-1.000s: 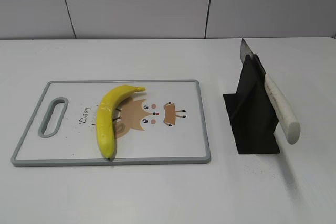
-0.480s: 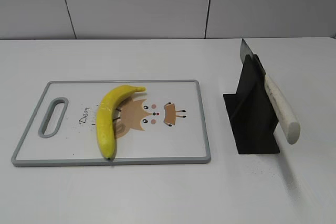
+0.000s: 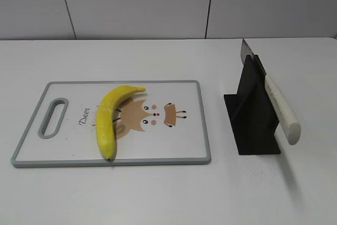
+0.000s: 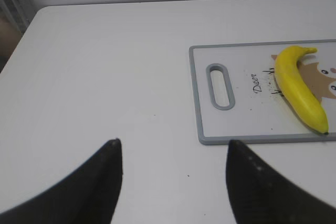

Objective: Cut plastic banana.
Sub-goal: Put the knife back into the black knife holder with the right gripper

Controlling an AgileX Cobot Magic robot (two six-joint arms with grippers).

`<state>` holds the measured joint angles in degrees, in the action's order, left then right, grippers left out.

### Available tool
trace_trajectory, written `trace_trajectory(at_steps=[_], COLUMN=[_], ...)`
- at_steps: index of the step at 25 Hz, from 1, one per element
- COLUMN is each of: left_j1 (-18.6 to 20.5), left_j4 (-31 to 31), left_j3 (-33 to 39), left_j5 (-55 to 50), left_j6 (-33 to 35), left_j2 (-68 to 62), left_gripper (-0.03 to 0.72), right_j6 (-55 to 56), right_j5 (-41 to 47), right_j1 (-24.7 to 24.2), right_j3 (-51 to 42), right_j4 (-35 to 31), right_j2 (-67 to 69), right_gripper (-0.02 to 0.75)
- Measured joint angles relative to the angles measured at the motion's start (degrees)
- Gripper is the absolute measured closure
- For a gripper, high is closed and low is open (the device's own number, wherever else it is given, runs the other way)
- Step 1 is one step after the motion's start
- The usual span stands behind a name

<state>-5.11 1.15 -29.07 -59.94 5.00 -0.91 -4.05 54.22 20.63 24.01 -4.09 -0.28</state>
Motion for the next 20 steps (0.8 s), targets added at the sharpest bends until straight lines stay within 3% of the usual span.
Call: trace_trajectory(at_steps=[5,13,20], left_j1=[0.0,0.0,0.0], left_j4=[0.0,0.0,0.0], left_j3=[0.0,0.0,0.0], left_j5=[0.0,0.0,0.0], left_j6=[0.0,0.0,0.0], left_j2=[0.0,0.0,0.0], left_gripper=[0.095,0.096,0.097], right_j6=[0.0,0.0,0.0], right_j5=[0.0,0.0,0.0], right_j1=[-1.1,-13.4,-14.3], right_j3=[0.0,0.0,0.0], right_j4=[-1.3,-1.6,-1.6], right_j2=[0.0,0.0,0.0], right_gripper=[0.181,0.182,0.182])
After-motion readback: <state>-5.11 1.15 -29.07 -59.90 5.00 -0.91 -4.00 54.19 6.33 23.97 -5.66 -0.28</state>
